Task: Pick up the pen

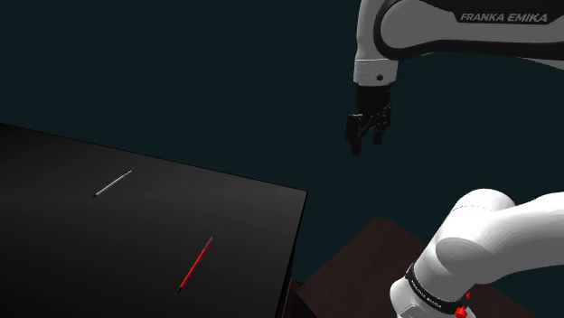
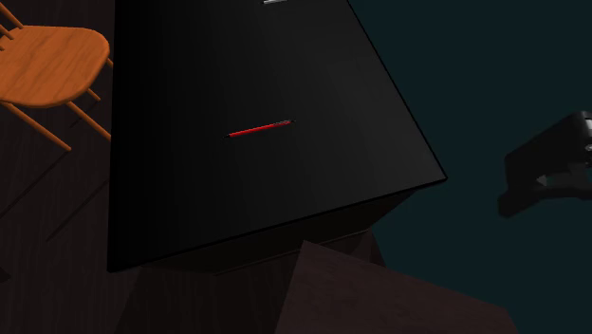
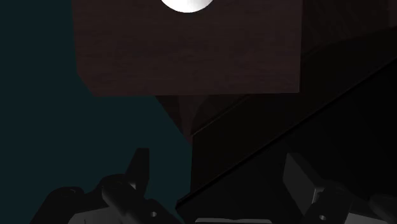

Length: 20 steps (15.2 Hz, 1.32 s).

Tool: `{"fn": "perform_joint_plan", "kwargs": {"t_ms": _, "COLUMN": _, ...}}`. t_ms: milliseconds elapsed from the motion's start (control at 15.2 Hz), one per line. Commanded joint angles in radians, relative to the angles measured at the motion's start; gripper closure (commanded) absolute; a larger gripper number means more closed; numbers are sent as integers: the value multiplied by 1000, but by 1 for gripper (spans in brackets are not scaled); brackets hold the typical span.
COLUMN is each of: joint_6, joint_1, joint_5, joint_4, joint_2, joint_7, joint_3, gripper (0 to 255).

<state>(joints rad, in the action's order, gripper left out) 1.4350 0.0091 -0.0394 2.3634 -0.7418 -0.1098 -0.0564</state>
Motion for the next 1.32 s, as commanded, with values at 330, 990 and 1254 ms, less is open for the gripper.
{"fn": "perform_joint_plan", "kwargs": {"t_ms": 330, "joint_6": 117, "joint_1": 7, "joint_5": -96, "joint_4": 75, "joint_2": 12, "joint_7": -198, "joint_3": -120, "gripper": 0}}
{"fn": "perform_joint_plan", "kwargs": {"t_ms": 990, "joint_6": 401, "joint_1": -3, "joint_5": -227, "joint_4": 98, "joint_2": 196, "joint_7": -586, "joint_3": -375, "gripper": 0}}
{"fn": "perform_joint_plan", "kwargs": {"t_ms": 1254, "joint_6": 520, "joint_1": -30, "joint_5": -226, "joint_4": 59, "joint_2": 326, "joint_7": -751, "joint_3": -479, "gripper": 0}}
